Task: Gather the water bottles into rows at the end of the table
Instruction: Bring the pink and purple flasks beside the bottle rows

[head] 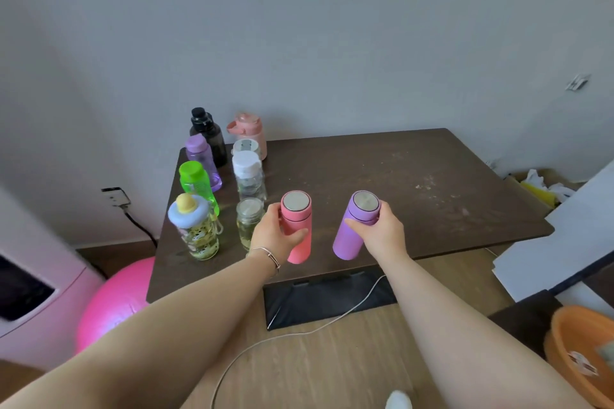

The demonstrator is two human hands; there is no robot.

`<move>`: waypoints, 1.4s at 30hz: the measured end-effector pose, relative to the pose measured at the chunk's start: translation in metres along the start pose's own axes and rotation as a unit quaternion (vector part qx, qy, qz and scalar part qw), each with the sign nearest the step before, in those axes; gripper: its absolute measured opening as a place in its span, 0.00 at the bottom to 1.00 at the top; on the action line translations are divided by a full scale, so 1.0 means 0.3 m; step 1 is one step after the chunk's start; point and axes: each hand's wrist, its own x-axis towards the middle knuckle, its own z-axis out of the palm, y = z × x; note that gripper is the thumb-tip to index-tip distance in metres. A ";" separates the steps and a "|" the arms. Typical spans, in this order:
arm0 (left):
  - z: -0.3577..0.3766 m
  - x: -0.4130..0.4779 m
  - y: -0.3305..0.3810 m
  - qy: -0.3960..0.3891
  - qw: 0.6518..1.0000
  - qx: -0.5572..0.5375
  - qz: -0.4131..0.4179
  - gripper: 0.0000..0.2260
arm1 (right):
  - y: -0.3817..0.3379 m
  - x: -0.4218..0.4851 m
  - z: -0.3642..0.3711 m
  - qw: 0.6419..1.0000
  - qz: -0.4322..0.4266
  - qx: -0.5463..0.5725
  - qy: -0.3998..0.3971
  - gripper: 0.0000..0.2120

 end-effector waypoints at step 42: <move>-0.418 -0.128 -0.501 0.128 0.983 0.035 -0.131 0.28 | -0.182 -0.195 0.631 0.982 -0.067 -0.022 -0.177 0.30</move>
